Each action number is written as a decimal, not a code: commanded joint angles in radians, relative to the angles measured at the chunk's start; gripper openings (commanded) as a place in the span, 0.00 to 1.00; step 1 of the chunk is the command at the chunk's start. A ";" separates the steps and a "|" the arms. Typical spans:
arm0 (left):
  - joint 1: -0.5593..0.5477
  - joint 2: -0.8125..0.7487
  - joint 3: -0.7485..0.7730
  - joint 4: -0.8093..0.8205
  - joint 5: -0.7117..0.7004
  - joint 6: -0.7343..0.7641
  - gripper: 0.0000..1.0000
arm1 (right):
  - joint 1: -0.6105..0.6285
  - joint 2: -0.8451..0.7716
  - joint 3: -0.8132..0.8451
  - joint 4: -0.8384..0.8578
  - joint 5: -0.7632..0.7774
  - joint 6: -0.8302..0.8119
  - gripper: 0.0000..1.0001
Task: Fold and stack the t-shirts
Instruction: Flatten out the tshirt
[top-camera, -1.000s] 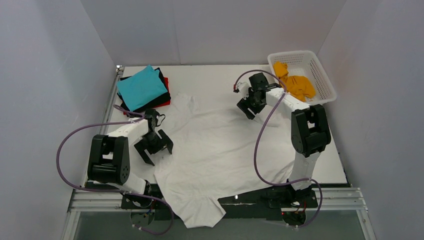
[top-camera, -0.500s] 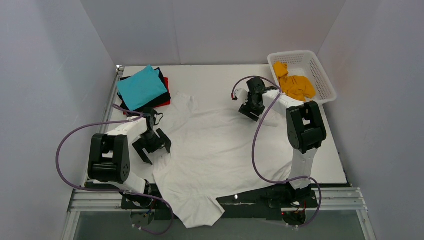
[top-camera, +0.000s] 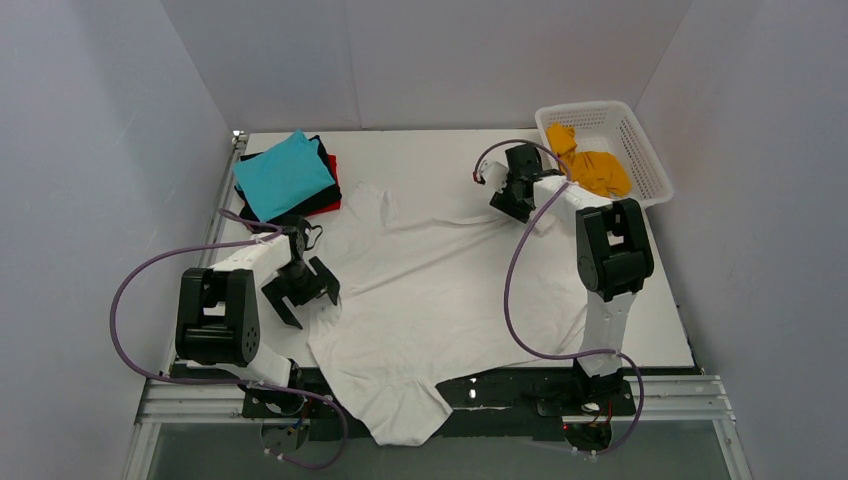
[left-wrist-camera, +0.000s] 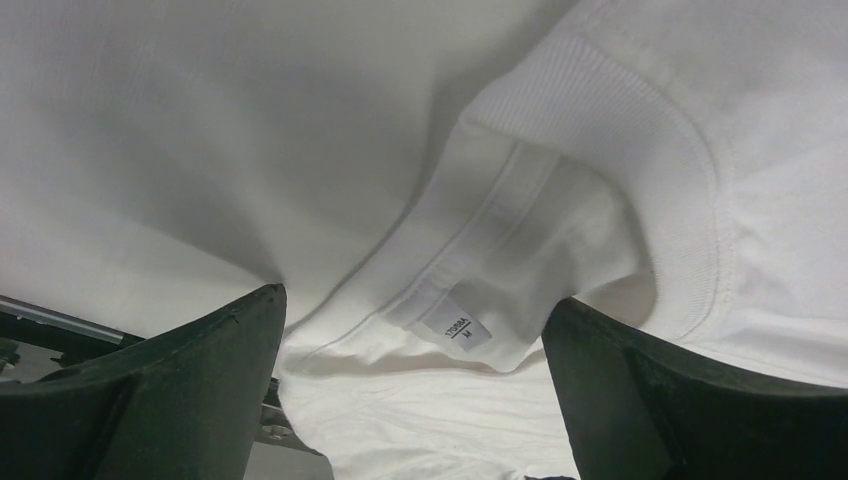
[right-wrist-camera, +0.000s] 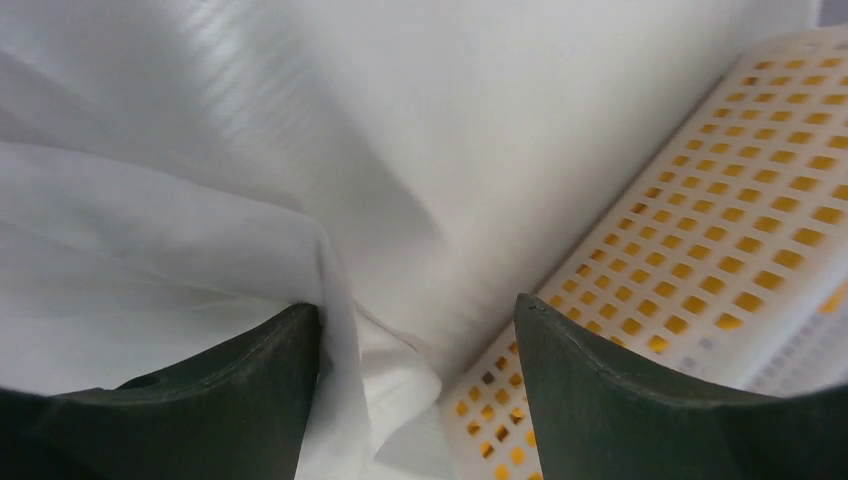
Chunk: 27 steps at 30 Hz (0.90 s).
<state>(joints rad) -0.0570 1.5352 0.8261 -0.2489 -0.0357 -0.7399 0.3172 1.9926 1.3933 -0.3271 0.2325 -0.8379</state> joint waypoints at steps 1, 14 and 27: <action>0.023 0.027 -0.025 -0.127 -0.135 0.009 0.98 | -0.031 0.002 0.078 0.115 0.073 -0.103 0.76; 0.029 -0.047 -0.007 -0.145 -0.105 0.023 0.98 | -0.026 -0.001 0.205 0.125 0.012 -0.093 0.75; 0.000 -0.306 0.124 -0.164 0.113 -0.009 0.98 | 0.071 -0.480 -0.170 0.005 -0.331 0.915 0.74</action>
<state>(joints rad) -0.0422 1.2236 0.8944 -0.3000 -0.0181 -0.7368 0.3878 1.6459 1.3872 -0.3370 0.0711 -0.3283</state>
